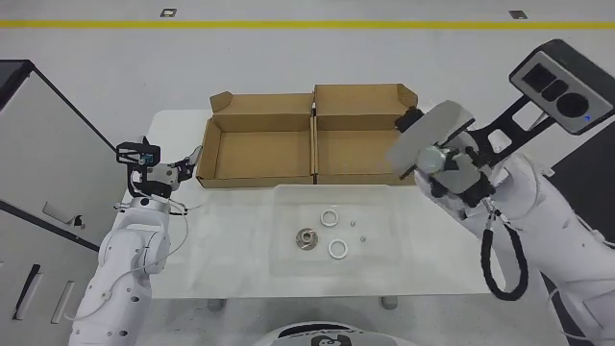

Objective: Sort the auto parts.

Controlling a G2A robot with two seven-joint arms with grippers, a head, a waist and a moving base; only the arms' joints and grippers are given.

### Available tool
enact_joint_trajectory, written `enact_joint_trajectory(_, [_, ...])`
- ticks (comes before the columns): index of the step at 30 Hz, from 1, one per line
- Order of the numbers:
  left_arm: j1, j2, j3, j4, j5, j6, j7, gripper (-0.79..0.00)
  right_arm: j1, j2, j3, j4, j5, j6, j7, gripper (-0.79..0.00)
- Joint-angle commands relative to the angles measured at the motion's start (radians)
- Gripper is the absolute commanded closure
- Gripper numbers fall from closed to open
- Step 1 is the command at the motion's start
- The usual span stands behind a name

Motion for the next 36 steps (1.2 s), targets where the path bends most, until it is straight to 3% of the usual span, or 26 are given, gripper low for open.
enact_joint_trajectory(1, [0.000, 0.000, 0.000, 0.000, 0.000, 0.000, 0.000, -0.785, -0.012, 0.003, 0.015, 0.014, -0.001, 0.000, 0.053, 0.000])
enact_joint_trajectory(7, [0.000, 0.000, 0.000, 0.000, 0.000, 0.000, 0.000, -0.785, -0.050, 0.006, 0.048, 0.013, 0.042, 0.000, 0.133, 0.000])
enact_joint_trajectory(16, [0.000, 0.000, 0.000, 0.000, 0.000, 0.000, 0.000, -0.785, -0.091, -0.018, 0.072, -0.051, 0.177, 0.000, 0.131, 0.000])
enact_joint_trajectory(27, [0.000, 0.000, 0.000, 0.000, 0.000, 0.000, 0.000, -0.785, -0.144, -0.074, 0.125, -0.108, 0.368, 0.000, 0.166, 0.000])
enact_joint_trajectory(36, [0.000, 0.000, 0.000, 0.000, 0.000, 0.000, 0.000, -0.785, -0.188, -0.128, 0.187, -0.074, 0.426, 0.000, 0.277, 0.000])
